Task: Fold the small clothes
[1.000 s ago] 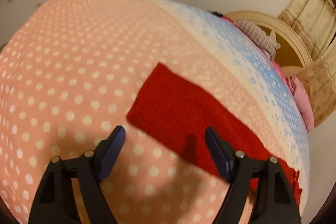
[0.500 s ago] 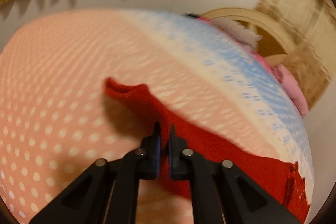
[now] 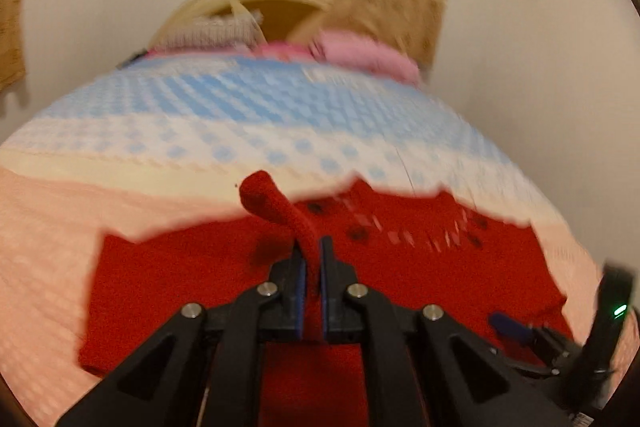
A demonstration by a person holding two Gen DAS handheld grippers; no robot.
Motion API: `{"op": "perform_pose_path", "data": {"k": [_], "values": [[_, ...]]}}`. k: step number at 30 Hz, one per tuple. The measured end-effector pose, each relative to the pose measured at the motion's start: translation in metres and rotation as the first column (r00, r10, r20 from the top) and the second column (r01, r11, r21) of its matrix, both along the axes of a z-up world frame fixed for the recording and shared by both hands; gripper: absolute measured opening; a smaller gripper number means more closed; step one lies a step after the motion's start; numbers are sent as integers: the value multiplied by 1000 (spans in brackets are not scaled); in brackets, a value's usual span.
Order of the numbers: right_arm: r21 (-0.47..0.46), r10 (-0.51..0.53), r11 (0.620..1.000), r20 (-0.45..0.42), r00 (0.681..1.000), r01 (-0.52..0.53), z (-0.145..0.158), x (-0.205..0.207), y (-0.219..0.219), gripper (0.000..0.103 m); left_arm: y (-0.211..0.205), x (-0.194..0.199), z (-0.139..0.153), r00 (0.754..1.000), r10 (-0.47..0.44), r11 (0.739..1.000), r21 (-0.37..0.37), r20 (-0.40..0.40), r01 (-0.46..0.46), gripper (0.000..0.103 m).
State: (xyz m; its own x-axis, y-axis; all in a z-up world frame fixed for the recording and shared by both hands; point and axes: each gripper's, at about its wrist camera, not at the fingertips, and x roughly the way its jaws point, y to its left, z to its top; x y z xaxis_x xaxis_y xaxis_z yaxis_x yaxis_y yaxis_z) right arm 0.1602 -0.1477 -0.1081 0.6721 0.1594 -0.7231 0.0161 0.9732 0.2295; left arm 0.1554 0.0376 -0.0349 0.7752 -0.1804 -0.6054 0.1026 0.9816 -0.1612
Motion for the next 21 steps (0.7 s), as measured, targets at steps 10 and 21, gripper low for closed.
{"op": "perform_pose_path", "data": {"k": [10, 21], "values": [[16, 1, 1000, -2, 1000, -1, 0, 0, -4, 67, 31, -20, -14, 992, -17, 998, -67, -123, 8, 64], [245, 134, 959, 42, 990, -140, 39, 29, 19, 67, 175, -59, -41, 917, 383, 905, -152, -114, -397, 76]]}}
